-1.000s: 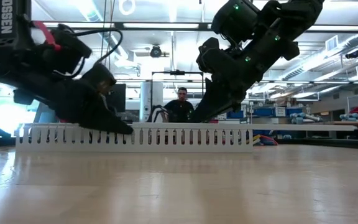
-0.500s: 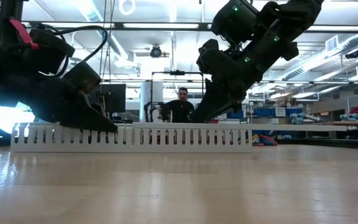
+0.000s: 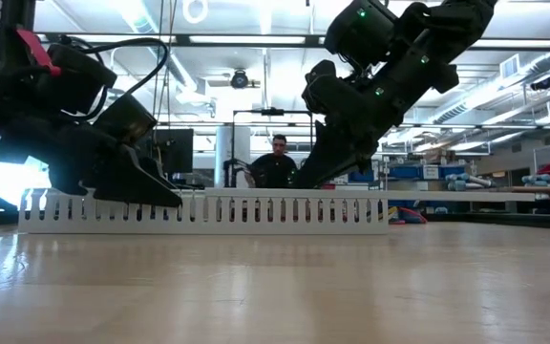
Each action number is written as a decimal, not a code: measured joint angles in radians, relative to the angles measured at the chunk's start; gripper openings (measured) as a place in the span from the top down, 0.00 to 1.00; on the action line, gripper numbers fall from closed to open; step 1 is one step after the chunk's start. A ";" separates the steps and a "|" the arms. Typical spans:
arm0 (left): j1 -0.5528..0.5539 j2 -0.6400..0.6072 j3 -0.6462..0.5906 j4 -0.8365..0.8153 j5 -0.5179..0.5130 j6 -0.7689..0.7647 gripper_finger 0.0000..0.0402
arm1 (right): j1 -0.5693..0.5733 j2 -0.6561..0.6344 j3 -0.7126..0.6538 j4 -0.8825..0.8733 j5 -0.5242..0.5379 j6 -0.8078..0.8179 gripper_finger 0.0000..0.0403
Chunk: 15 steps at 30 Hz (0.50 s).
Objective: Ziptie cables
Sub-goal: Close the white cable duct
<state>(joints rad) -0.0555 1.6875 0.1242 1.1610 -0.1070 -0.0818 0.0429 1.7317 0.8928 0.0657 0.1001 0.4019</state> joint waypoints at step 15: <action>0.000 0.000 0.000 -0.021 -0.008 -0.002 0.40 | 0.046 -0.219 -0.002 -0.265 0.091 -0.003 1.00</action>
<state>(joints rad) -0.0555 1.6878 0.1242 1.1400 -0.1150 -0.0839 0.0889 1.5123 0.8906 -0.1993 0.1913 0.3992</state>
